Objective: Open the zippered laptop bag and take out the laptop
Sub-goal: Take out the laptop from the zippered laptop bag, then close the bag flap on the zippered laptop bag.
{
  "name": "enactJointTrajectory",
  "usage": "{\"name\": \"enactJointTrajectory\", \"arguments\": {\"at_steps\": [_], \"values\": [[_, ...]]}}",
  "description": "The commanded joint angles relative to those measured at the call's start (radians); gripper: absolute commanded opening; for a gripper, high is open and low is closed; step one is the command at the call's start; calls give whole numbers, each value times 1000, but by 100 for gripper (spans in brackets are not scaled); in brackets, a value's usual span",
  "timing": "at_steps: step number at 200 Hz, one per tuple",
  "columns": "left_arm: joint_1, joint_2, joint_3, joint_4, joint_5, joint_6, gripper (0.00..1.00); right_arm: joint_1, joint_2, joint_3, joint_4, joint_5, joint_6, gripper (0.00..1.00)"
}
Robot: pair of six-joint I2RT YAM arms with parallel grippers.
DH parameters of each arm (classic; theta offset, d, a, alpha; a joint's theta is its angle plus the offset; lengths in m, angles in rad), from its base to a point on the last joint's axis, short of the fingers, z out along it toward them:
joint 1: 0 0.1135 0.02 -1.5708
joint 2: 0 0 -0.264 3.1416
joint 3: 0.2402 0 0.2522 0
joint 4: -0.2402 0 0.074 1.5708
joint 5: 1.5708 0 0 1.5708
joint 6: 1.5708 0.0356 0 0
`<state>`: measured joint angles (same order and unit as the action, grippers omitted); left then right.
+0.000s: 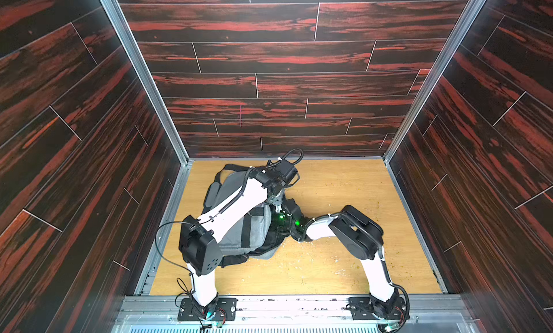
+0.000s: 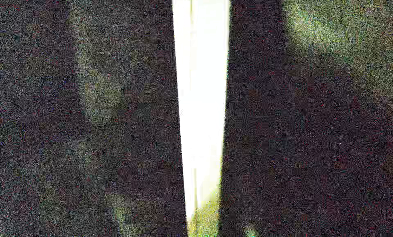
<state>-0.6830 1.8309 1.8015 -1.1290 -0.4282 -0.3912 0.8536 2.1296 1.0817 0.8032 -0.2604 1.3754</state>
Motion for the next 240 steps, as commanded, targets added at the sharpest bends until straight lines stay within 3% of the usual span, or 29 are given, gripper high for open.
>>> {"name": "enactJointTrajectory", "arguments": {"at_steps": [1,25,45,85,121,162,181,219,240], "values": [[20,-53,-30,-7,-74,11,0,-16,-125,-46,-39,23,-68,0],[23,-61,-52,5,-57,5,0,-51,-174,-103,-14,-5,-76,0],[22,-59,-66,4,-14,-12,0,-83,-235,-102,-102,-27,-149,0],[32,-61,-91,6,-35,-20,0,-132,-339,-174,-146,-79,-190,0],[43,-53,-102,25,-28,-42,0,-202,-492,-266,-238,-213,-286,0],[47,-30,-106,49,-21,-61,0,-377,-664,-398,-323,-389,-373,0],[50,-17,-110,50,-21,-62,0,-475,-724,-446,-327,-531,-394,0],[57,18,-99,61,-48,-77,0,-644,-765,-461,-461,-722,-548,0],[63,54,-71,38,-80,-101,0,-708,-748,-408,-666,-724,-725,0]]}}
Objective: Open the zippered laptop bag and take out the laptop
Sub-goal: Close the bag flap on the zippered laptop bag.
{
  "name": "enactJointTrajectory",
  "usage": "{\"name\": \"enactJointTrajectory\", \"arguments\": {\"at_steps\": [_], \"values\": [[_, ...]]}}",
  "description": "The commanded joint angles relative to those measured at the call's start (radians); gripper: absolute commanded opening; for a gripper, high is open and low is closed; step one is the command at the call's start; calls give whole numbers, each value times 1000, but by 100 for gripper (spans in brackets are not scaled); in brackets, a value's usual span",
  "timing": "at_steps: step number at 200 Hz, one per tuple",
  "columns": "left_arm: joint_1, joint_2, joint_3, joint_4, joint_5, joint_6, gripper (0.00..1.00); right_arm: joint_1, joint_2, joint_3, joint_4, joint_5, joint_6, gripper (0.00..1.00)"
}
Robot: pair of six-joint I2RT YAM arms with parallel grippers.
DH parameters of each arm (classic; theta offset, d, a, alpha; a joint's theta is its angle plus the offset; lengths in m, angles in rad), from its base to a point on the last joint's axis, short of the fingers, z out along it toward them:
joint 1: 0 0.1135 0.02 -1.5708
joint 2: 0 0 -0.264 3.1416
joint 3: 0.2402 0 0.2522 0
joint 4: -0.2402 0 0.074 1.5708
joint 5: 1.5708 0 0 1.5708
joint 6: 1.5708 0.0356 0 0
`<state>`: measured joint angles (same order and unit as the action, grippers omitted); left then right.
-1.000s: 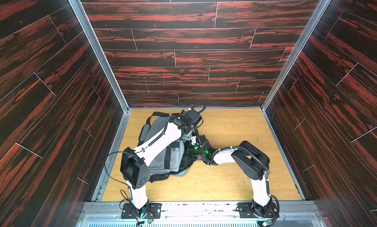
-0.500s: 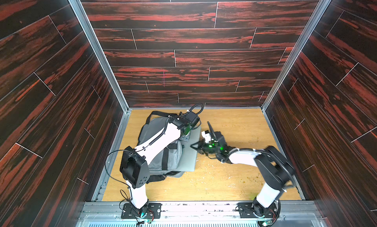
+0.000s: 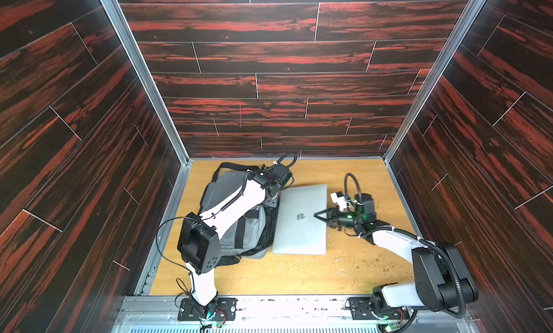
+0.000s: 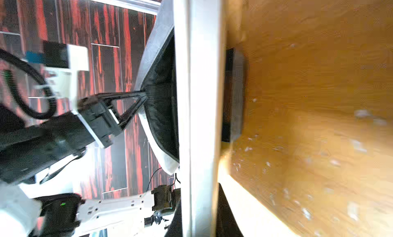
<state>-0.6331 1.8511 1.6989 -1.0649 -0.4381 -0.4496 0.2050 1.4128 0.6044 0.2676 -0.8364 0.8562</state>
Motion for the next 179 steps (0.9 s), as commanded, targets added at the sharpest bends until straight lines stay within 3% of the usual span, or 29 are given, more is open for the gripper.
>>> {"name": "enactJointTrajectory", "arguments": {"at_steps": [1,34,94,120,162,179], "values": [[13,36,32,-27,-71,-43,0,-63,-30,69,-135,-149,-211,0],[20,89,63,-28,-59,-67,0,-114,72,100,-160,-175,-302,0],[20,136,75,-27,8,-52,0,-125,317,123,99,-247,-217,0],[20,155,64,-32,12,-60,11,-125,406,113,239,-271,-150,0],[20,177,50,-11,31,-65,13,-134,490,140,221,-302,-207,0],[21,195,50,-3,42,-64,19,-133,510,148,212,-303,-221,0]]}}
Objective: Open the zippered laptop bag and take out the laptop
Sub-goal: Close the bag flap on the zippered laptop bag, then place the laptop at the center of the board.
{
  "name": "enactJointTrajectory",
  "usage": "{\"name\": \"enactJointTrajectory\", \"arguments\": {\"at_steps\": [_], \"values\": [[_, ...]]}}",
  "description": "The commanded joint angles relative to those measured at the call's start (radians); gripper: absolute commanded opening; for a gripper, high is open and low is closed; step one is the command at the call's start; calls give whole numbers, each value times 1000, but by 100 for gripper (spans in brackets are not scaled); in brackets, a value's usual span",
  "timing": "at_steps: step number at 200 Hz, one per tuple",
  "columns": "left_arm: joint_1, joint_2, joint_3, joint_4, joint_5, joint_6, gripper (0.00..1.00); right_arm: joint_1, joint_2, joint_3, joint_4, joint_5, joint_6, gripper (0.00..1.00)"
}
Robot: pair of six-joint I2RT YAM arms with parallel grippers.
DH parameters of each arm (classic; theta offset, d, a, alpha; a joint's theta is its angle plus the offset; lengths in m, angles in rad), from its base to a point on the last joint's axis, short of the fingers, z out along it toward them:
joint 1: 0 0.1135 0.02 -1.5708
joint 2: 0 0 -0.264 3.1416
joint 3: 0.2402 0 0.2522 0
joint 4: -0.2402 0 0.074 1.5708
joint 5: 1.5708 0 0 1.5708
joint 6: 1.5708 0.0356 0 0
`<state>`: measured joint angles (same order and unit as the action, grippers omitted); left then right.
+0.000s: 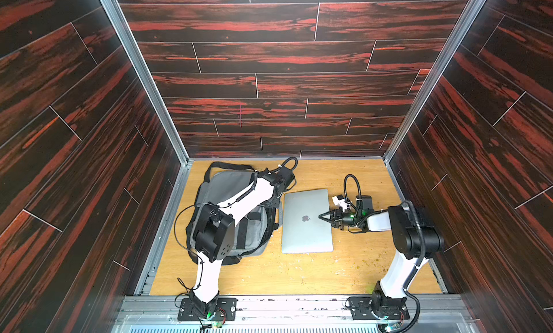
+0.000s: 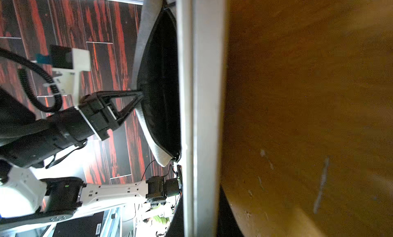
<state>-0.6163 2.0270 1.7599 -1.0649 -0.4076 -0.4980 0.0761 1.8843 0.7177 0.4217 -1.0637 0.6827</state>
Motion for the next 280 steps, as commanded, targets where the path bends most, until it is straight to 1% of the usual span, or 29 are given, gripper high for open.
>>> {"name": "enactJointTrajectory", "arguments": {"at_steps": [1,14,31,39,56,75,82,100,121,141,185,204,223,280], "values": [[3,19,-11,-3,12,-17,20,-4,38,35,58,-76,-48,0],[4,36,-7,3,24,-14,25,-7,37,41,22,-68,-78,0],[4,51,-9,14,39,-9,37,-9,36,48,-16,-59,-106,0],[4,59,-11,21,47,-8,40,-11,40,48,-21,-57,-111,0],[4,77,-12,27,65,-1,45,-17,47,45,-23,-52,-117,1],[3,82,-5,28,77,1,47,-21,48,48,-52,-46,-142,4],[4,79,-3,33,79,0,50,-23,47,51,-66,-40,-153,5],[4,67,9,25,81,6,64,-27,51,52,-91,-29,-174,12],[3,32,12,24,92,13,78,-29,52,47,-101,-14,-187,19],[4,-20,-8,53,107,11,87,-32,57,53,-130,4,-212,23],[4,-83,12,65,160,10,89,-39,85,55,-117,11,-210,30],[3,-94,13,63,172,11,90,-41,89,57,-130,33,-217,34],[4,-99,12,54,188,12,90,-47,94,57,-145,61,-228,35],[4,-118,10,46,175,23,91,-71,44,47,-203,141,-247,44]]}}
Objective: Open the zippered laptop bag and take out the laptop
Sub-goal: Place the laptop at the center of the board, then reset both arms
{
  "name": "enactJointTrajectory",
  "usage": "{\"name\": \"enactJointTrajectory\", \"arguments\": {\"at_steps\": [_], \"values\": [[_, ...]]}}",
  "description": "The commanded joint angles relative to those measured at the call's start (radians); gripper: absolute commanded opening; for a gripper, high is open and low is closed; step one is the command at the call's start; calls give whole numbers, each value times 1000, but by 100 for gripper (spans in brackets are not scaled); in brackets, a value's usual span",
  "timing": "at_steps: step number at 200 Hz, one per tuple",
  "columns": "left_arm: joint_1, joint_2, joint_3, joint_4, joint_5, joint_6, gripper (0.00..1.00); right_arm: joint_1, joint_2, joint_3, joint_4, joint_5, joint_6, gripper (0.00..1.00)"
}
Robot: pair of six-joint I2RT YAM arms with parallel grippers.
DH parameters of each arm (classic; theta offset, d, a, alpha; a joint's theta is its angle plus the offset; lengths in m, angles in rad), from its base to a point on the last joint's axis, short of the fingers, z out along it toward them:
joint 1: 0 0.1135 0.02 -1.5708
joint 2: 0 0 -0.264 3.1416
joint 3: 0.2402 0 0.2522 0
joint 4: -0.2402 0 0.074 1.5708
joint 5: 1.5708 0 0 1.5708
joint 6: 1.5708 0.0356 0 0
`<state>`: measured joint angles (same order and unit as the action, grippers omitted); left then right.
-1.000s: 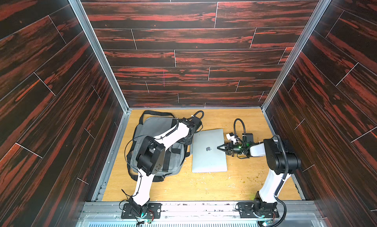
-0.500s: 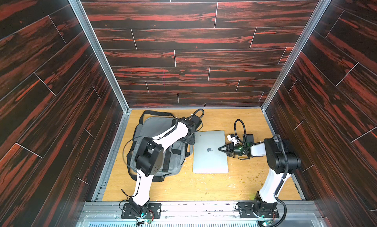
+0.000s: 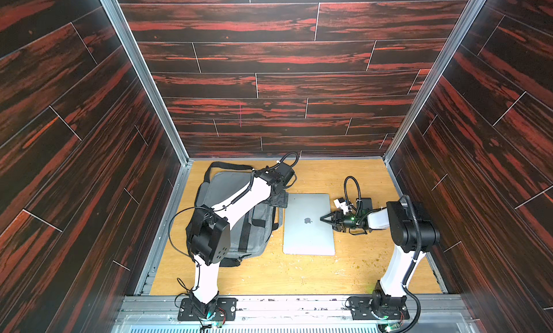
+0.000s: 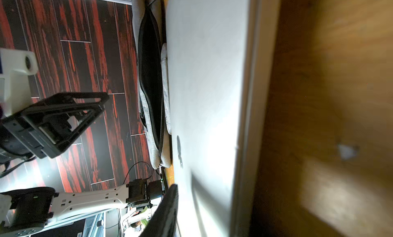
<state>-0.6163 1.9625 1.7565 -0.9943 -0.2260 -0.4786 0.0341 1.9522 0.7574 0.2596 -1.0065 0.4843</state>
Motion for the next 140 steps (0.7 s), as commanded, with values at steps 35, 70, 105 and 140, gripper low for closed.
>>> {"name": "enactJointTrajectory", "arguments": {"at_steps": [35,70,105,140], "values": [[5,-83,7,-33,-77,40,97,-44,-116,36,-208,195,-133,50],[27,-154,-58,-12,-166,127,100,-70,-203,113,-425,322,-270,52],[103,-266,-162,42,-220,248,100,-132,-310,191,-562,405,-357,54],[246,-446,-414,301,-160,317,100,-149,-489,179,-480,507,-347,61]]}}
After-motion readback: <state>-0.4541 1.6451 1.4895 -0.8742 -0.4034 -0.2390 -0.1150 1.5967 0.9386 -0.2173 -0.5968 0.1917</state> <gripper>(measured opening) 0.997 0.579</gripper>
